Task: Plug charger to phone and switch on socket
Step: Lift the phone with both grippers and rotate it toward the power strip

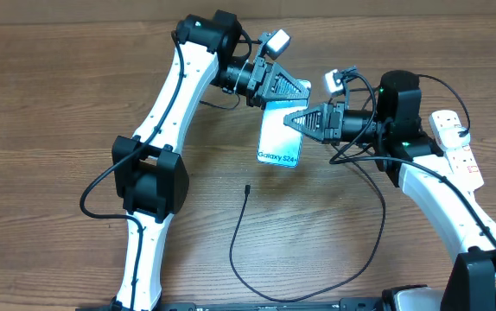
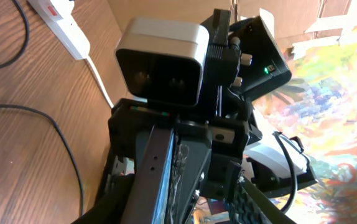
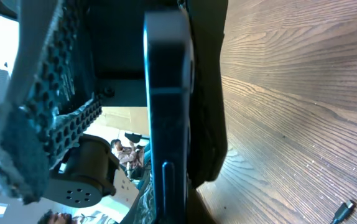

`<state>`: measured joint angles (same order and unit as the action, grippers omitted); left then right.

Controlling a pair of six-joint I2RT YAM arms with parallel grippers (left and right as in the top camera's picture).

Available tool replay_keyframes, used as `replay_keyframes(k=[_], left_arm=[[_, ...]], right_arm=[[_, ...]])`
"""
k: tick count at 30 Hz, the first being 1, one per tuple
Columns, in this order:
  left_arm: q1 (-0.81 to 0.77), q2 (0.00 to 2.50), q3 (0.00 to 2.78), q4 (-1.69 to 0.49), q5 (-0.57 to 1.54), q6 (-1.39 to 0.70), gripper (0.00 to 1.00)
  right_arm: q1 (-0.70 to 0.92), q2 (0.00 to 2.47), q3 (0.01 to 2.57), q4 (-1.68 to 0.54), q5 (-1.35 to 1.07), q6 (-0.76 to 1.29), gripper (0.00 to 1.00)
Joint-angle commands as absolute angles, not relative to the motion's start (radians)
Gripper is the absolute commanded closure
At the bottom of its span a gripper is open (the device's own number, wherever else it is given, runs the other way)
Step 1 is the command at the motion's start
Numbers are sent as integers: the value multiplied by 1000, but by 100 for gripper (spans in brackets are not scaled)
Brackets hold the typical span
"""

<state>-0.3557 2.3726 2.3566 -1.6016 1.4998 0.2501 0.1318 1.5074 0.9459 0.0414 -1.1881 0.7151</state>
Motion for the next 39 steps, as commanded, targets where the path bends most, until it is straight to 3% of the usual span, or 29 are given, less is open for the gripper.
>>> replay_keyframes(k=[1, 5, 10, 11, 14, 19, 26, 30, 34, 37, 39], left_arm=[[-398, 2344, 2392, -1619, 1582, 282, 64], [-400, 2344, 2392, -1619, 1582, 281, 82], [-400, 2344, 2392, -1619, 1582, 281, 94], [-400, 2344, 2392, -1619, 1582, 281, 96], [-400, 2344, 2392, -1619, 1582, 281, 96], [-385, 2344, 2392, -1611, 1575, 281, 96], [-373, 2344, 2392, -1589, 1518, 281, 96], [-374, 2345, 2392, -1574, 1519, 281, 96], [-374, 2345, 2392, -1568, 1519, 280, 96], [-374, 2345, 2392, -1570, 1518, 280, 96], [-374, 2345, 2392, -1570, 1513, 269, 91]], right_arm=[[102, 1516, 936, 49, -1138, 730, 96], [101, 1516, 936, 43, -1139, 730, 96], [101, 1516, 936, 24, -1138, 729, 96], [101, 1516, 936, 21, -1138, 729, 89], [101, 1516, 936, 21, -1139, 725, 49], [101, 1516, 936, -70, -1154, 699, 39], [120, 1516, 936, -147, -1323, 669, 41], [147, 1516, 936, -148, -1338, 669, 48], [183, 1516, 936, -143, -1337, 669, 64], [196, 1516, 936, -132, -1336, 669, 93], [196, 1516, 936, -123, -1336, 669, 96]])
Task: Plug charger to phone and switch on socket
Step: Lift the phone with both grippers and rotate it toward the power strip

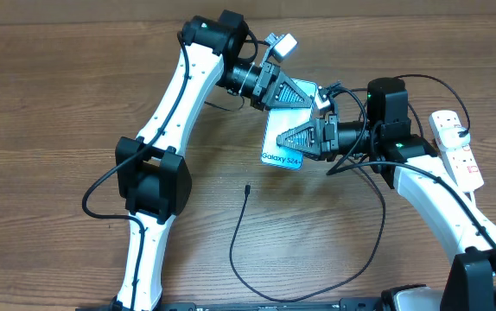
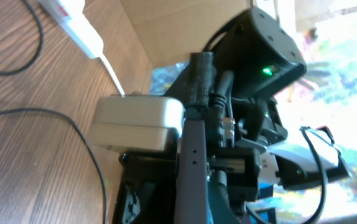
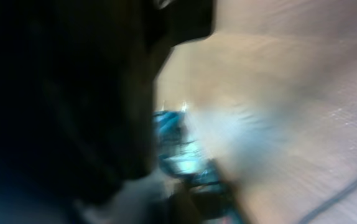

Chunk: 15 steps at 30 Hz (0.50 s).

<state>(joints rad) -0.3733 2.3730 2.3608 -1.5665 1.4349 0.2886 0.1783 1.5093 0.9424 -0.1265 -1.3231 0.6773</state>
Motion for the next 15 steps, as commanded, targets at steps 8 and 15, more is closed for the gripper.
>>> replay_keyframes(k=[8, 15], left_arm=[[-384, 2345, 2392, -1570, 1509, 265, 61], [-390, 2345, 2392, -1570, 1512, 265, 62]], right_arm=[[150, 1516, 936, -49, -1234, 729, 96], [147, 1516, 936, 25, -1164, 798, 96]])
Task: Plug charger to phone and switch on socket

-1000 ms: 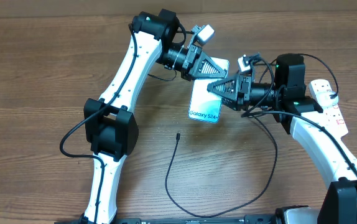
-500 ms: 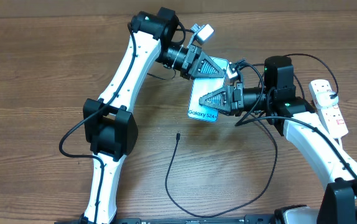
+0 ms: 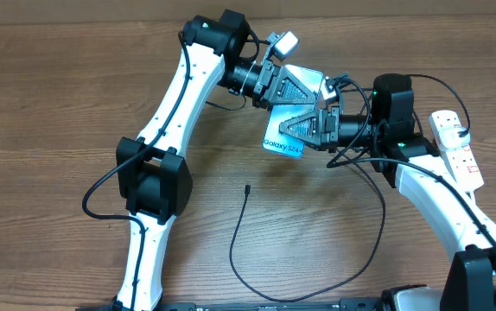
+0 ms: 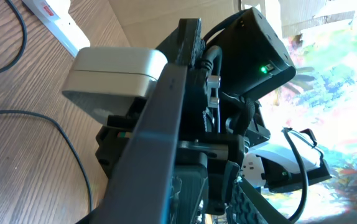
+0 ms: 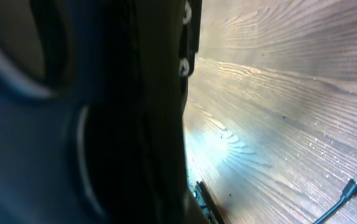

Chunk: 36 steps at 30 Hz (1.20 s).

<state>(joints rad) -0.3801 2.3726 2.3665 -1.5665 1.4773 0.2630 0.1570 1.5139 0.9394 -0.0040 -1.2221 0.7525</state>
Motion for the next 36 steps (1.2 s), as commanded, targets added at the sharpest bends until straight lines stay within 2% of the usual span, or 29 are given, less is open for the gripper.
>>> replay_keyframes(k=[1, 12, 29, 34, 36], left_arm=[[-390, 2345, 2392, -1570, 1513, 265, 62], [-390, 2345, 2392, -1580, 1519, 265, 76], [-389, 2345, 2392, -1597, 1518, 265, 82], [-387, 2345, 2392, -1596, 1518, 265, 94], [-385, 2345, 2392, -1596, 1518, 265, 96]], right_arm=[[147, 1516, 936, 35, -1161, 806, 96], [139, 1516, 936, 52, -1152, 812, 96], [113, 1516, 936, 81, -1153, 846, 96], [112, 1516, 936, 76, -1180, 846, 96], [112, 1516, 936, 77, -1180, 845, 96]])
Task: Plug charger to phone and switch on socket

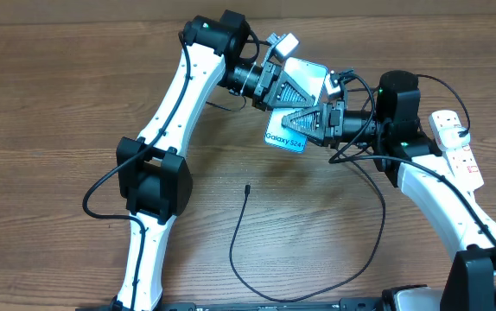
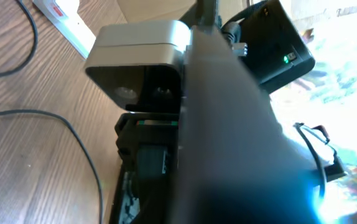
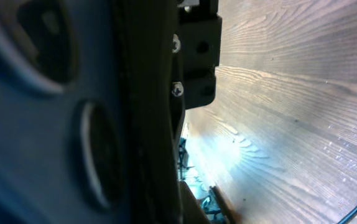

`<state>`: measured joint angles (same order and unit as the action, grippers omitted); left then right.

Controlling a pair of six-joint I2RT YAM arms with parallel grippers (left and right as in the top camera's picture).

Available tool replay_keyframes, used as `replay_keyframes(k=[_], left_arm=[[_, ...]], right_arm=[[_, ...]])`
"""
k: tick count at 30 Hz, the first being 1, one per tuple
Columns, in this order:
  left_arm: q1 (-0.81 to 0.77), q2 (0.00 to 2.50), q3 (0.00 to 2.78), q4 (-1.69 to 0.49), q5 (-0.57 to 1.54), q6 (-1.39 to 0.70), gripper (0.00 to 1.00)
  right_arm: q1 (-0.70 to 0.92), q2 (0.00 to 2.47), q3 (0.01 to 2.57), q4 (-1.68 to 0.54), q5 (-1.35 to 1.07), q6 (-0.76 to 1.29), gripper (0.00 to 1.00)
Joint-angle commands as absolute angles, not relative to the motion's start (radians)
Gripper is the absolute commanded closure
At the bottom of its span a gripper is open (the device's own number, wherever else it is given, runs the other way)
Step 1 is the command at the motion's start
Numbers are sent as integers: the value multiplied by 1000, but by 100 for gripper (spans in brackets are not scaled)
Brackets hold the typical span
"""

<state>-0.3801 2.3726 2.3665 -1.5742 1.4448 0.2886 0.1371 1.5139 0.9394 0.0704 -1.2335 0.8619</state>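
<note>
The phone (image 1: 282,138), its lit screen reading Galaxy S24, hangs tilted above the table between both arms. My left gripper (image 1: 293,92) is shut on its far part and my right gripper (image 1: 298,119) is shut on its near right part. In the left wrist view the phone's dark body (image 2: 228,137) fills the frame, and my own fingers are hidden. It also covers the left of the right wrist view as a dark phone edge (image 3: 73,124). The black charger cable (image 1: 236,250) lies loose on the table, its plug end (image 1: 246,187) free. The white socket strip (image 1: 455,145) lies at the right.
The wooden table (image 1: 49,104) carries the cable's loop toward the front edge. The right arm's own wires hang near the socket strip. The right wrist camera housing (image 2: 138,46) sits close to the left gripper.
The phone sits slightly higher and farther back, still between both grippers. In the left wrist view it has turned from edge-on to broad. The cable has not moved.
At first the phone hung level over the table, my left gripper at its far end and my right at its right edge. Then the right gripper lay turned along the phone's right side. After that the phone was tilted, and now it stands a little higher.
</note>
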Motion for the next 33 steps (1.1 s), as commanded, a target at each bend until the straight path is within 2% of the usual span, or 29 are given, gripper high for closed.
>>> replay_keyframes(k=[1, 4, 6, 7, 8, 9, 11, 16, 20, 23, 29, 33], left_arm=[[-385, 2345, 2392, -1597, 1518, 265, 96], [-385, 2345, 2392, -1597, 1518, 265, 96], [-385, 2345, 2392, -1597, 1516, 265, 96], [-385, 2345, 2392, -1597, 1515, 265, 96], [-385, 2345, 2392, -1597, 1515, 265, 96], [-384, 2345, 2392, -1597, 1514, 265, 96], [-382, 2345, 2392, -1597, 1489, 243, 96], [-380, 2345, 2392, -1643, 1270, 156, 96], [-392, 2345, 2391, -1690, 1140, 141, 96], [-403, 2345, 2391, -1690, 1034, 26, 96], [-439, 2345, 2390, -1690, 997, -83, 96], [-471, 2345, 2389, -1690, 897, -212, 95]], right_arm=[[112, 1516, 936, 78, -1179, 846, 96], [111, 1516, 936, 82, -1180, 845, 96], [111, 1516, 936, 82, -1180, 845, 83], [111, 1516, 936, 81, -1181, 845, 64], [111, 1516, 936, 82, -1184, 843, 50], [110, 1516, 936, 82, -1191, 839, 32], [108, 1516, 936, 82, -1209, 833, 17], [59, 1516, 936, 77, -1261, 809, 5], [16, 1516, 936, 23, -1257, 777, 5], [-9, 1516, 936, -80, -1213, 723, 5], [-41, 1516, 936, -443, -859, 588, 4], [-41, 1516, 936, -601, -611, 563, 0]])
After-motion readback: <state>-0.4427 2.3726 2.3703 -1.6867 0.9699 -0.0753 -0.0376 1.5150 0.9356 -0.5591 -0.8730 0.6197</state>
